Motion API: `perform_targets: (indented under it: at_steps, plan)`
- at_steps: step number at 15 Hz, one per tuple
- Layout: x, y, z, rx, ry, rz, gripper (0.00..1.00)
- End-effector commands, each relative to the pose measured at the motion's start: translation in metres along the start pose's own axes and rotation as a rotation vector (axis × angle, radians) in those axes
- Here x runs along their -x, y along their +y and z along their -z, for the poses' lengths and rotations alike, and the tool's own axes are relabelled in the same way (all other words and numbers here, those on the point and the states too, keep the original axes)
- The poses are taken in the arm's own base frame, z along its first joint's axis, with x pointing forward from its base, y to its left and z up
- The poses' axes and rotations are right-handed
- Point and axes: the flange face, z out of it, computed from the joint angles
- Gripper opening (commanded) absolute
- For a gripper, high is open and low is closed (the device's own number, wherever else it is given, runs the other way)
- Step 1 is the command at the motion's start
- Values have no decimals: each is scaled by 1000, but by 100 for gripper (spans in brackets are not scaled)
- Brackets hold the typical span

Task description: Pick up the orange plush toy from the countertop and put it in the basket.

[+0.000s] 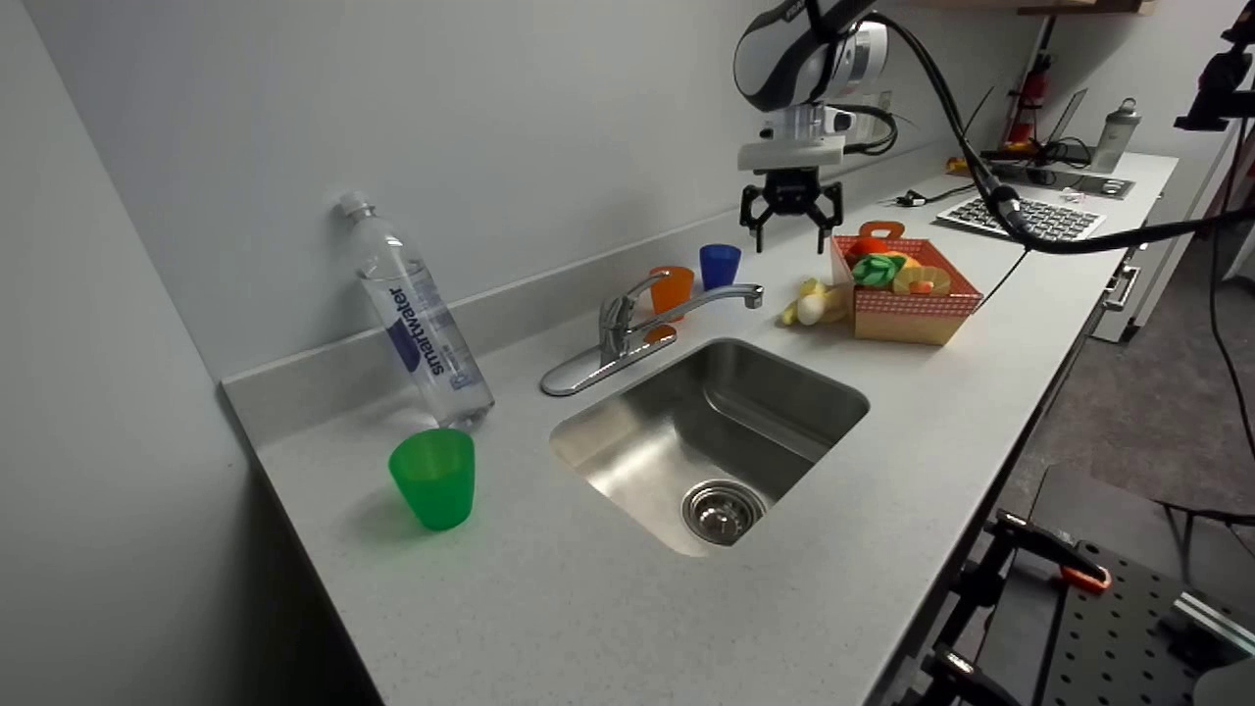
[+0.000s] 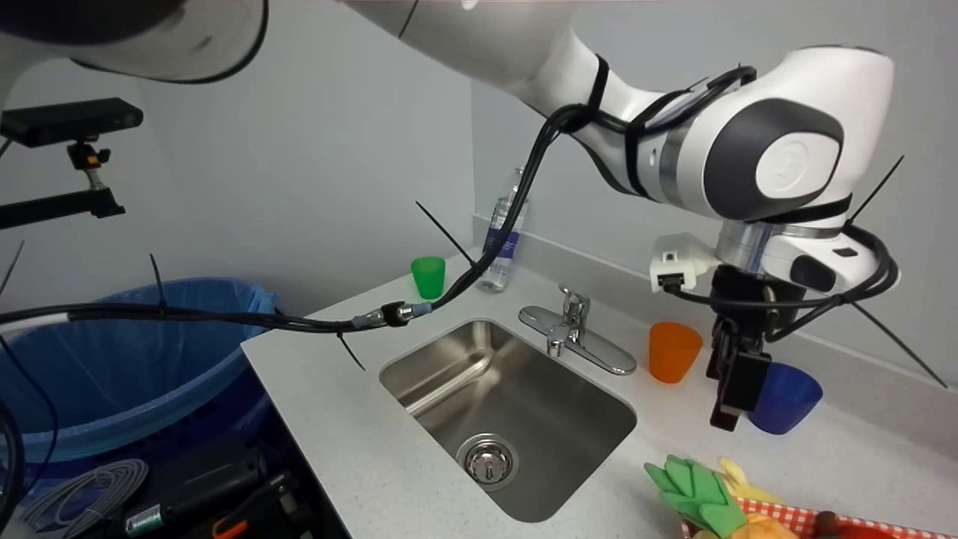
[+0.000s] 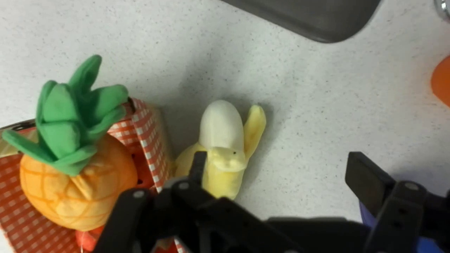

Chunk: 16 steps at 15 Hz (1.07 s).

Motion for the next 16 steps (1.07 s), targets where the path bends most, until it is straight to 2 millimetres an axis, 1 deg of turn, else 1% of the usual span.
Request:
perform_targets:
  at_steps: [1,5,9,11,13,14,16]
  plan:
    - [-10,4,-30,56,66,-30,100]
    - [-19,6,-56,102,101,-36,100]
    - [-17,8,-77,149,106,-25,100]
    - [-17,8,-83,163,101,-16,74]
    - [-17,7,-82,163,99,-13,58]
    - [-18,7,-79,157,96,-12,49]
    - [-20,7,-71,137,92,-18,35]
